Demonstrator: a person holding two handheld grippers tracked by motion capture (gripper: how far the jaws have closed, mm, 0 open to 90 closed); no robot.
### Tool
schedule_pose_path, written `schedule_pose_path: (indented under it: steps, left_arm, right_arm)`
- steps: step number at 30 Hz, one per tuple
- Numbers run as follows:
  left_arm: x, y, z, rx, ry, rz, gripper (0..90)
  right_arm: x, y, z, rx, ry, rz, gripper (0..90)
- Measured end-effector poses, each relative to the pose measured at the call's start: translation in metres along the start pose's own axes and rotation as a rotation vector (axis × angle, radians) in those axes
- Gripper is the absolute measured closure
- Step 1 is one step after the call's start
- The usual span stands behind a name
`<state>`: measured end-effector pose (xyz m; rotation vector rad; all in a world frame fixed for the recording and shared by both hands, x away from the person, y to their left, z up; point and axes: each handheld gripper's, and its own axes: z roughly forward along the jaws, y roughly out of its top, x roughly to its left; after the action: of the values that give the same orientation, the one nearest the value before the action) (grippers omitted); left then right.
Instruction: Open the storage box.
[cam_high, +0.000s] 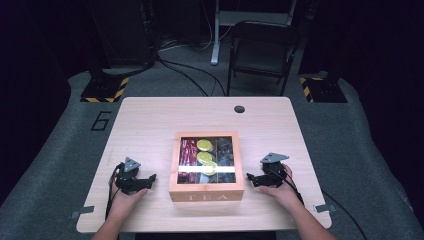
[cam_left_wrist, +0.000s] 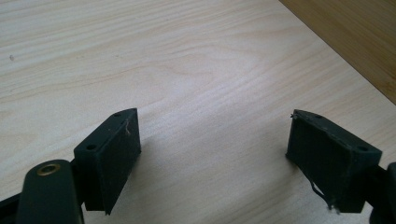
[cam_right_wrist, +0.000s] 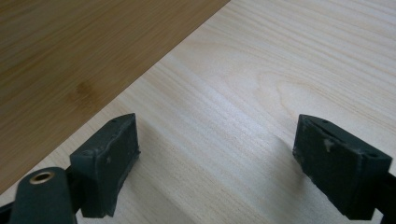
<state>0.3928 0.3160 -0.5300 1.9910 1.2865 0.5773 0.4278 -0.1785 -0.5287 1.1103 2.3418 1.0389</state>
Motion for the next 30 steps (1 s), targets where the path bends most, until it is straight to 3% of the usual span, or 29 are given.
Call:
schedule_pose_path:
  steps: [15,25,27,30]
  left_arm:
    - [-0.0002,-0.0002,0.0000,-0.001,0.003,0.002,17.4]
    - [-0.0001,-0.0004,0.0003,-0.009,0.000,-0.007,17.5]
    - [0.0009,-0.0003,-0.0007,-0.005,-0.009,-0.016,17.9]
    - [0.0013,-0.0006,-0.0012,-0.012,-0.004,-0.027,20.6]
  right_arm:
    - [0.0012,-0.0003,-0.0005,0.002,-0.004,0.017,14.0]
    - [0.0006,-0.0008,-0.0019,0.008,0.003,0.003,15.5]
    - [0.0018,-0.0002,-0.0037,0.002,0.002,0.013,25.8]
    - [0.0019,0.0010,-0.0059,0.017,0.006,0.007,32.7]
